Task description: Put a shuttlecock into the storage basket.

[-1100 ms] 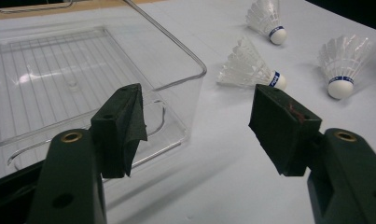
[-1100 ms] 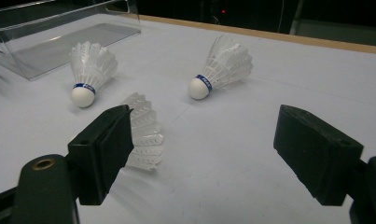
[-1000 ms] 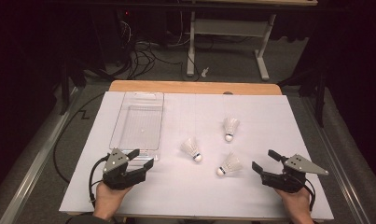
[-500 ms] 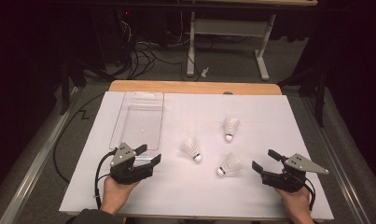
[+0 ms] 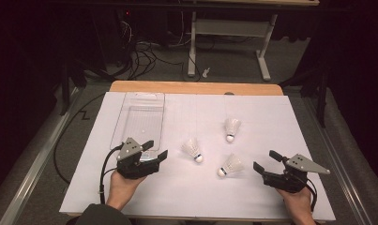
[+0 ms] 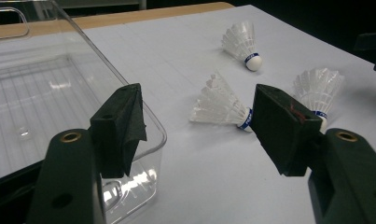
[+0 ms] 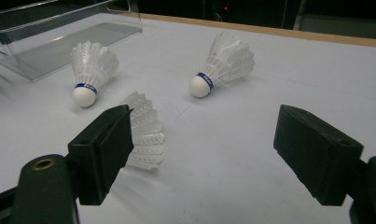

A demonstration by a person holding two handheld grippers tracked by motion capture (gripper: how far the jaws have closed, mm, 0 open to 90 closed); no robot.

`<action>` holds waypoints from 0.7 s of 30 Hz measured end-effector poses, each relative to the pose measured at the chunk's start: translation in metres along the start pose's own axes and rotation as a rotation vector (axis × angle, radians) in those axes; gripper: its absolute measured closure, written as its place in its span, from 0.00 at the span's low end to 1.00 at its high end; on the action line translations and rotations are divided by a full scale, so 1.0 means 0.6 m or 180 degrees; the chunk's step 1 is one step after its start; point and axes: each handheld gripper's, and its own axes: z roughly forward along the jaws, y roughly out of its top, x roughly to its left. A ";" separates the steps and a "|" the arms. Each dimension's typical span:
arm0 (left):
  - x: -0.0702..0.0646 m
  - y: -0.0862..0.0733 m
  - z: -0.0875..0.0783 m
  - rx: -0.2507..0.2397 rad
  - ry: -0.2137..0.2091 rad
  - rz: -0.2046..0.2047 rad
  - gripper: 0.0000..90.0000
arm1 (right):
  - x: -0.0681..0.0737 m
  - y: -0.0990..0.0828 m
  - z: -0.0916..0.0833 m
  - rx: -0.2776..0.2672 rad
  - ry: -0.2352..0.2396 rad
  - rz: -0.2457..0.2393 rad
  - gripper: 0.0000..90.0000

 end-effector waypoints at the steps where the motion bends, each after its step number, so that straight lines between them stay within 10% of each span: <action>1: -0.001 0.002 0.002 -0.0002 -0.0009 0.0000 0.39 | 0.000 0.000 0.000 0.0002 0.0002 0.0000 0.22; 21: -0.012 0.030 0.050 -0.0035 -0.0068 0.0045 0.39 | 0.001 0.000 0.001 0.0024 0.0027 -0.0006 0.22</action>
